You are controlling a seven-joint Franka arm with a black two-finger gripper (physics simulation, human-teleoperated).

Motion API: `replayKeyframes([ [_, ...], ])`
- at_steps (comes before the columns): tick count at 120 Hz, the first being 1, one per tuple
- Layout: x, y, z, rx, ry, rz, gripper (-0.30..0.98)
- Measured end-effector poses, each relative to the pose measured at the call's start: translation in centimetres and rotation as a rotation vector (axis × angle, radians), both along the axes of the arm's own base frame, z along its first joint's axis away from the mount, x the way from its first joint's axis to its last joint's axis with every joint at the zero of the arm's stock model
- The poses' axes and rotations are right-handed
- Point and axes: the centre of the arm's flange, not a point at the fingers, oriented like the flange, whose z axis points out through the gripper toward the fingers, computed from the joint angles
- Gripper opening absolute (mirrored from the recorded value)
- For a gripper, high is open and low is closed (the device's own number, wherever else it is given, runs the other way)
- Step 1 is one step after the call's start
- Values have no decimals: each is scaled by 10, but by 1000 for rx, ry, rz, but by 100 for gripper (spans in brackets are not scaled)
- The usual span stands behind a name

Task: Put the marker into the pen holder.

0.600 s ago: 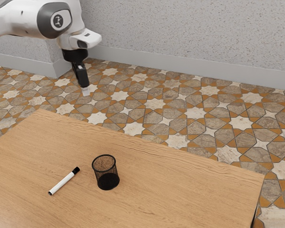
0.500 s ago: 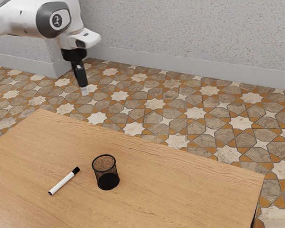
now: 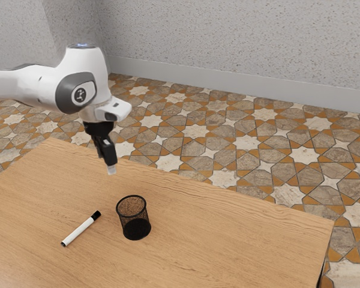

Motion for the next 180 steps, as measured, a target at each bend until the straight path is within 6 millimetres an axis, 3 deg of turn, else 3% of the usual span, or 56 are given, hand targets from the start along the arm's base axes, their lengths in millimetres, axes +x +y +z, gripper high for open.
replayKeyframes([
  [9,1,3,-8,7,-6,60,69],
  [19,1,14,-33,20,-3,146,69],
  [29,-8,47,-58,28,-2,266,66],
  [39,-18,83,-74,34,-15,391,52],
  [47,-20,95,-82,41,-26,453,43],
  [70,-37,69,-113,49,-32,496,30],
  [96,-70,68,-139,65,-20,557,26],
  [123,-68,59,-168,115,0,550,24],
  [165,-64,59,-179,132,-2,592,20],
  [180,-64,59,-180,134,-2,605,13],
])
